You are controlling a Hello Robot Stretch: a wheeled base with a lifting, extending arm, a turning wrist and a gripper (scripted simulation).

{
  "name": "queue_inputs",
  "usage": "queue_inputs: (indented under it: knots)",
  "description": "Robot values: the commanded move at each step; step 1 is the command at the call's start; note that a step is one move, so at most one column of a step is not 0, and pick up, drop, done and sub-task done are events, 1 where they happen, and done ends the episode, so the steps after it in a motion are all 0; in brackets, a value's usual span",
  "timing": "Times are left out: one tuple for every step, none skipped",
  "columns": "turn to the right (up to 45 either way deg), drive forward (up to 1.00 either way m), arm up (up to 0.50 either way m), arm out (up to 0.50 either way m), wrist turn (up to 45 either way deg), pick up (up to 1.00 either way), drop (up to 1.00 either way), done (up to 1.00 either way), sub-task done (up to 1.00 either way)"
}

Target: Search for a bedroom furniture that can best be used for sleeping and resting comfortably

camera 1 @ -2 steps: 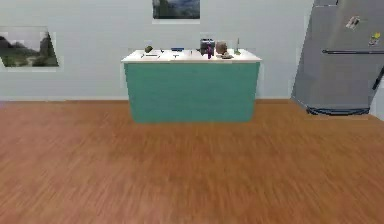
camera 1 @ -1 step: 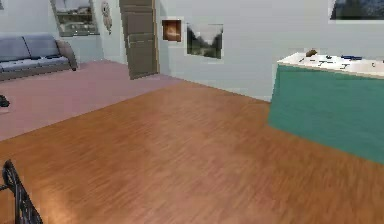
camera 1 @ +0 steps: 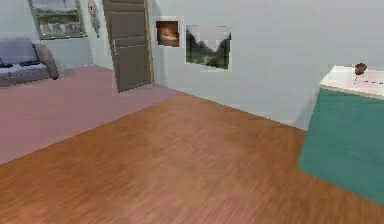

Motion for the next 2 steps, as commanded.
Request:
queue_inputs:
  knots:
    - [-42.0,0.00,0.00,0.00,0.0,0.00,0.00,0.00,0.00]
    - [0.0,0.05,0.00,0.00,0.0,0.00,0.00,0.00,0.00]
